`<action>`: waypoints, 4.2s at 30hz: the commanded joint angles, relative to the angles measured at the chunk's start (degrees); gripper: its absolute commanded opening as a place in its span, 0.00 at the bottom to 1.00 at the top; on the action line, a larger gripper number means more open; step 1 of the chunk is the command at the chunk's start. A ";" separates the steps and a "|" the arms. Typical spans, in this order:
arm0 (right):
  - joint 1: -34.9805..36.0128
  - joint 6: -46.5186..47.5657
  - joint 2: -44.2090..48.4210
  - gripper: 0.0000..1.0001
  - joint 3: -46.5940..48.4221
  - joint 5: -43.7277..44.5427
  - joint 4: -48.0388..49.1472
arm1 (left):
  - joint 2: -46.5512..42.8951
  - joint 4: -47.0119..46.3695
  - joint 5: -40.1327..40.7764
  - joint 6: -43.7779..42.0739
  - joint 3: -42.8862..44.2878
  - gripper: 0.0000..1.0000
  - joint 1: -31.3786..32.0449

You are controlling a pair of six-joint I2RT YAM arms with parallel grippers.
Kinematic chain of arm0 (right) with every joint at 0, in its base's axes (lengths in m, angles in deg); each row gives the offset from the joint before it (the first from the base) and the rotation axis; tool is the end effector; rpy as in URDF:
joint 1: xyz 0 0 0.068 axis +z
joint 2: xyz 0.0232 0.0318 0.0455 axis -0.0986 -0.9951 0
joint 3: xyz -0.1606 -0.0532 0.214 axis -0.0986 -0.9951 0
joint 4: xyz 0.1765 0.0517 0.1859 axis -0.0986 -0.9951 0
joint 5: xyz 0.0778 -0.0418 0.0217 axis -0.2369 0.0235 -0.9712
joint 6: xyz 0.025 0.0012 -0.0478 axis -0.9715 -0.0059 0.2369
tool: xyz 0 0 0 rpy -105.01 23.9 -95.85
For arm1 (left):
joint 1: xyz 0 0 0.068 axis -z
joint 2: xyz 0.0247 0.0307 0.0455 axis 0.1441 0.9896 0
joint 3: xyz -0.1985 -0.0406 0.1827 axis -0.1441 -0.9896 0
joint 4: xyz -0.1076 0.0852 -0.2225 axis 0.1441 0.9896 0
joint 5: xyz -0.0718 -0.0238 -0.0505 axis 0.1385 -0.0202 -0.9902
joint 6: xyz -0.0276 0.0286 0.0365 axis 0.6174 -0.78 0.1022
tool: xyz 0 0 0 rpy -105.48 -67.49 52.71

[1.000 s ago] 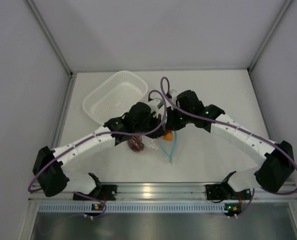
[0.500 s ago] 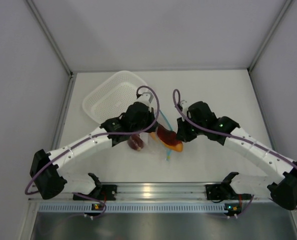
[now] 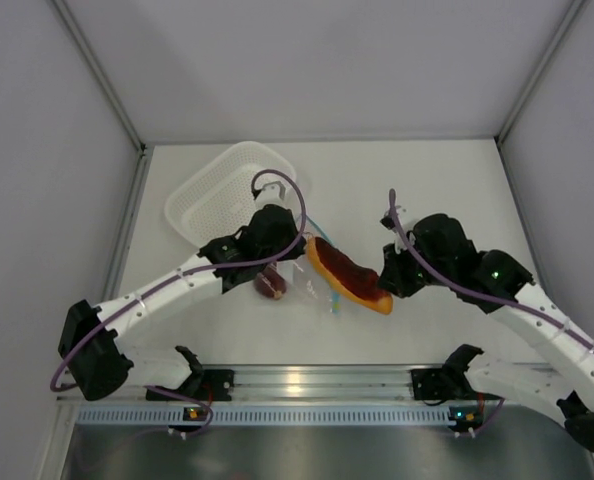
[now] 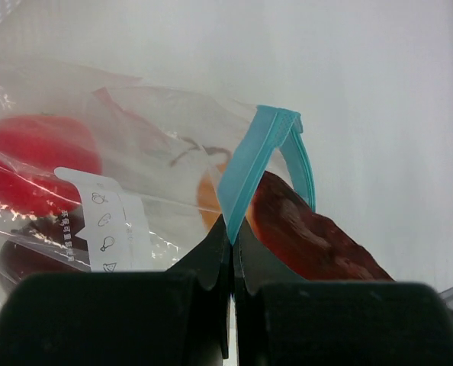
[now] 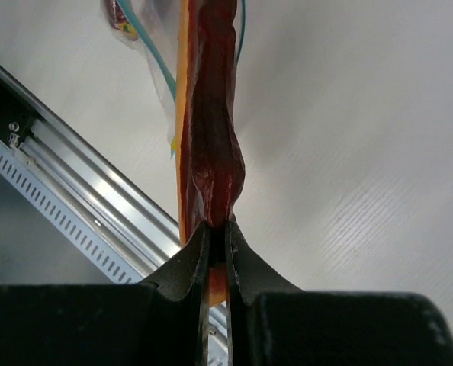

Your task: Open the zip-top bag and remove the fake food

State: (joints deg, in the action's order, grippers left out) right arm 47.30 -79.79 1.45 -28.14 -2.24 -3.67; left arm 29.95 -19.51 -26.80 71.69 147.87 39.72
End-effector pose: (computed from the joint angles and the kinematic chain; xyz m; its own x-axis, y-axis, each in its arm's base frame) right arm 0.1268 0.1196 0.3369 -0.6720 -0.2993 -0.6773 -0.5972 0.7599 0.2568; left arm 0.1998 -0.2069 0.3049 -0.6621 -0.2685 -0.6997 0.1340 0.8762 -0.4630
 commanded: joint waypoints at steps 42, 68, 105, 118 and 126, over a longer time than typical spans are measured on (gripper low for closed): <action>-1.04 -14.66 -27.78 0.00 25.96 11.51 34.18 | -37.27 6.90 -2.12 7.64 -15.63 0.00 -6.17; 11.17 -32.77 -79.04 0.53 59.19 26.62 54.68 | -54.42 26.95 -4.14 2.10 0.02 0.00 -6.17; -4.73 -9.84 20.02 0.99 -2.63 1.12 28.29 | -17.79 0.24 -8.90 15.63 -0.52 0.00 -2.49; -4.65 -5.70 14.74 0.96 4.26 12.47 7.83 | 9.99 -3.99 -12.93 5.01 8.98 0.00 3.76; -4.73 -7.02 12.99 0.65 5.75 8.87 5.29 | 20.63 0.23 -11.97 -0.45 15.30 0.00 3.76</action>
State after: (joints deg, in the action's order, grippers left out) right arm 42.30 -86.40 15.55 -24.45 7.81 4.02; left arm 50.06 -19.82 -39.02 74.86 158.65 43.31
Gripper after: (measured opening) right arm 0.692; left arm 0.021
